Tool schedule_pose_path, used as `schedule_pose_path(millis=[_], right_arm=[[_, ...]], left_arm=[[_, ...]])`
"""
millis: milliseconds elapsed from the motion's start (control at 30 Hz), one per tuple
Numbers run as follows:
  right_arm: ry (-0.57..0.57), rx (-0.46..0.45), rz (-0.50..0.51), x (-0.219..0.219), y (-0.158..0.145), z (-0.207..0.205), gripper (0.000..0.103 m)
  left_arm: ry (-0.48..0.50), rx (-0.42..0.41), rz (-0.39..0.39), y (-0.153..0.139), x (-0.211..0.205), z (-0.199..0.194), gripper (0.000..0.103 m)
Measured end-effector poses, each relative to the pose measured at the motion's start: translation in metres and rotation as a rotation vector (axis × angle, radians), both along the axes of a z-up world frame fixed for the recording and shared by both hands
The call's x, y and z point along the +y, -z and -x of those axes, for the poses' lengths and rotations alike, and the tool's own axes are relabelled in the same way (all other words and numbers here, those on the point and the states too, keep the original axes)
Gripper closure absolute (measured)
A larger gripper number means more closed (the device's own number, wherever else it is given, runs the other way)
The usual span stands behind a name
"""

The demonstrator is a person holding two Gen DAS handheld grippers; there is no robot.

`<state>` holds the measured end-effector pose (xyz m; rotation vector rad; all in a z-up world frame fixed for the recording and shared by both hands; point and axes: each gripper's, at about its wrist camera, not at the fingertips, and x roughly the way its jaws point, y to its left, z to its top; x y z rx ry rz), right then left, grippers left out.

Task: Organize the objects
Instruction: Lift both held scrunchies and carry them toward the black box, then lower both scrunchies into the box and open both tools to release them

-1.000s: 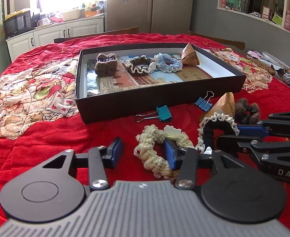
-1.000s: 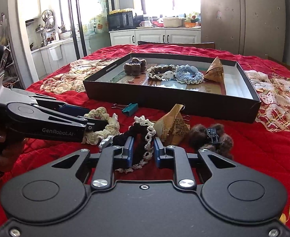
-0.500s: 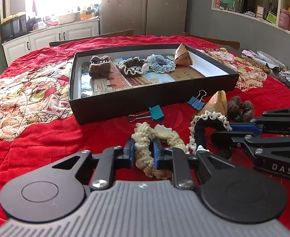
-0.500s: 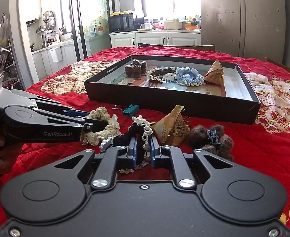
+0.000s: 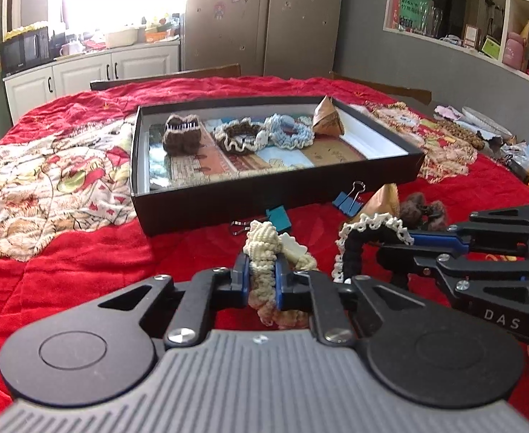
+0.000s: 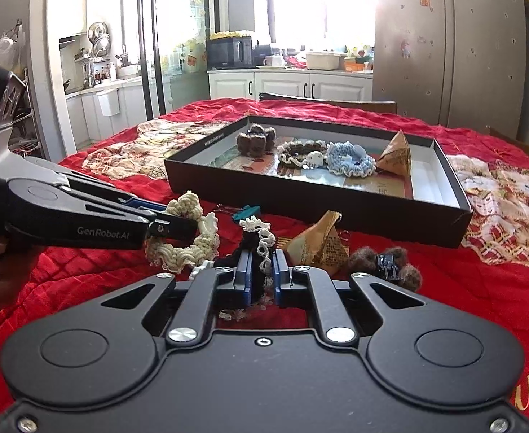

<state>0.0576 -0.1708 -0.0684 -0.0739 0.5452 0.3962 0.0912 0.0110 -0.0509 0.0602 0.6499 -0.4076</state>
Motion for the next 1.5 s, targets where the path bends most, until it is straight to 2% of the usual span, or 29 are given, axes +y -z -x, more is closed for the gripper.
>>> schedule_pose_path(millis=[433,833,967,1167,1500], right_arm=[[-0.017,-0.036,-0.036,-0.005,-0.023,0.006,0.092],[0.025,-0.159,-0.014,-0.016,-0.063,-0.005,0.092],[0.050,-0.184,-0.009,-0.024,-0.077,-0.021,0.092],[0.076,-0.202,-0.006,-0.030,-0.087,-0.055,0.092],[0.106,-0.149,-0.020,-0.032,-0.066,-0.123,0.092]], left_arm=[[0.013,-0.078,0.012,-0.034,0.001,0.004,0.087],[-0.016,-0.149,0.023,-0.061,-0.005,-0.023,0.087],[-0.035,-0.170,0.017,-0.068,-0.010,-0.037,0.087],[-0.066,-0.158,0.040,-0.071,-0.017,-0.066,0.087],[-0.108,-0.104,0.034,-0.052,-0.032,-0.113,0.087]])
